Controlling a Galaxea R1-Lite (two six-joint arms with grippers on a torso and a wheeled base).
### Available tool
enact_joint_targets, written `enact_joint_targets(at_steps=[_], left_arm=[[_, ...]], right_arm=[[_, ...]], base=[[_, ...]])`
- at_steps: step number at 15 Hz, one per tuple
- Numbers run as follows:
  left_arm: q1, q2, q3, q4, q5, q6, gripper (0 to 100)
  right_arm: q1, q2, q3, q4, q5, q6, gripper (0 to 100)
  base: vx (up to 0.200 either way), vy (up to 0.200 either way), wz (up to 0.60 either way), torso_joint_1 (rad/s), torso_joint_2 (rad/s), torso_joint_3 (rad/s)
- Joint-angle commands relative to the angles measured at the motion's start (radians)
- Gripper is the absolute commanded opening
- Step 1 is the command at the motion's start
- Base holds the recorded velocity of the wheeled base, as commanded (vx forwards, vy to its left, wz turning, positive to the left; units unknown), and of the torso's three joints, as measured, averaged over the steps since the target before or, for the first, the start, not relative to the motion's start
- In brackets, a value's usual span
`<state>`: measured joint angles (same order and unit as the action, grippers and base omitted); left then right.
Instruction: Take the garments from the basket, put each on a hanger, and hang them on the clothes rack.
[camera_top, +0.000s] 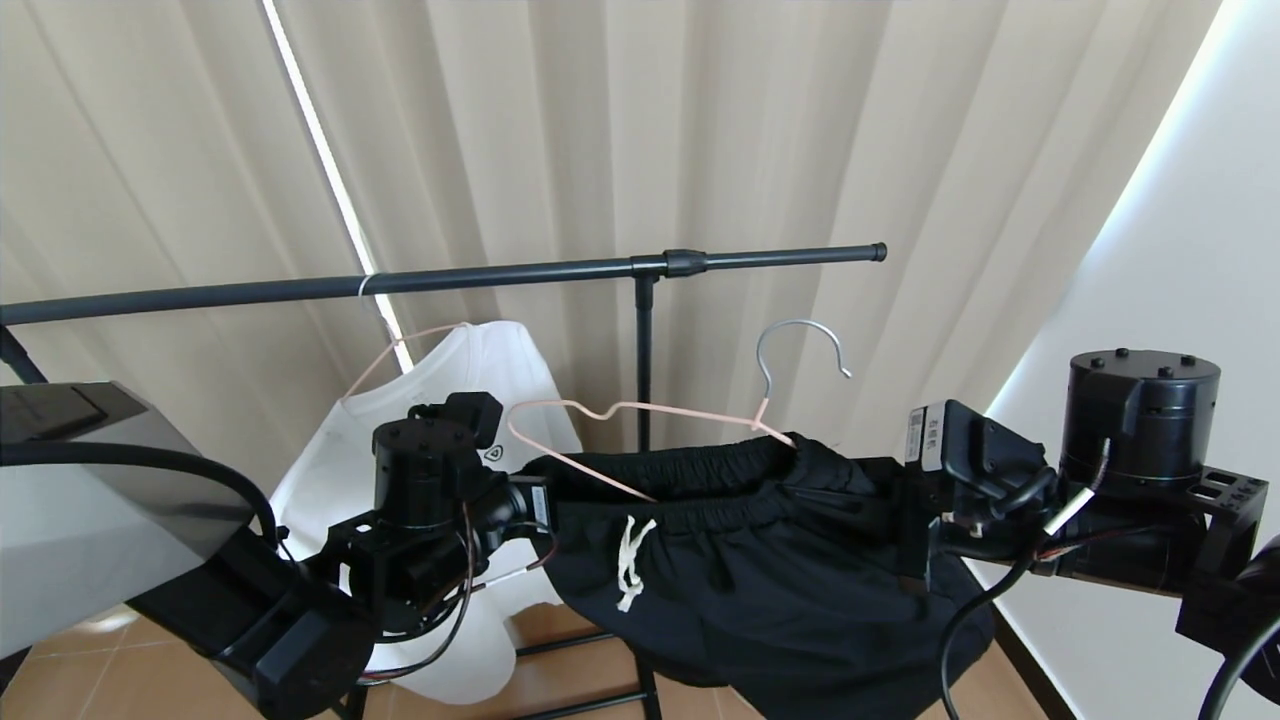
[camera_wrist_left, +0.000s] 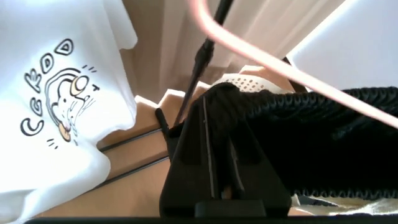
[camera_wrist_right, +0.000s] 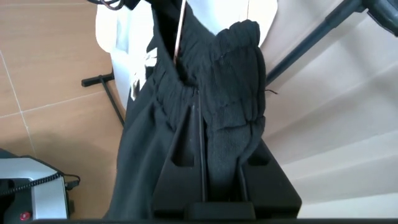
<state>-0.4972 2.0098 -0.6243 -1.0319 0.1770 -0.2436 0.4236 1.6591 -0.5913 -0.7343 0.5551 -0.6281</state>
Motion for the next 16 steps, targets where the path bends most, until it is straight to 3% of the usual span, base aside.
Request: enact_joint_targets(at_steps=[1,8,13,16], left_arm=[[0.023,0.0,-0.011,0.0,0.001,0.0,0],[0.082,-0.003,-0.034,0.003,-0.001,0.006,0],[0.094,-0.006,-0.046,0.007,-0.005,0.009,0],[0.094,-0.026,-0.057,0.064,-0.007,0.007,0]], right_arm=[[-0.002,0.016,0.007,-0.004,0.0,-0.001,0],[-0.016,0.033,0.007,-0.004,-0.001,-0.012,0],[-0.052,0.051,0.022,-0.004,-0.001,-0.099,0],[-0.054,0.064,0.044,-0.004,-0.003,-0.174,0]], base=[[0.0,0.0,0.0,0.0,0.0,0.0],[0.0,0.0,0.0,0.0,0.0,0.0],[0.0,0.0,0.0,0.0,0.0,0.0],[0.0,0.0,0.0,0.0,0.0,0.0]])
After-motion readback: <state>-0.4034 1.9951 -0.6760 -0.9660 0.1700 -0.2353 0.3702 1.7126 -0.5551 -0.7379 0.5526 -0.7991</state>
